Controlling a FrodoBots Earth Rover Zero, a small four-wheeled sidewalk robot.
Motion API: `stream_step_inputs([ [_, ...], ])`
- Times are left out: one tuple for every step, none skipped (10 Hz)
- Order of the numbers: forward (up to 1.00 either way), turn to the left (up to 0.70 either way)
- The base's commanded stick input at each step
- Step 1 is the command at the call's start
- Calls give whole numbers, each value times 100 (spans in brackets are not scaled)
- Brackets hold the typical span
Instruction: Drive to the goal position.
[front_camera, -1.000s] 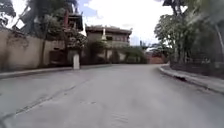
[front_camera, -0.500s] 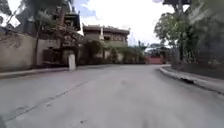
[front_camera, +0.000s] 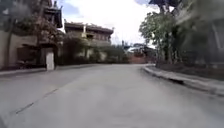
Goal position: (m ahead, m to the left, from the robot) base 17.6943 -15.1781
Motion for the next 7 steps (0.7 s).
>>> stream_step_inputs([
  [100,0],
  [100,0],
  [100,0],
  [100,0],
  [100,0],
  [100,0],
  [100,0],
])
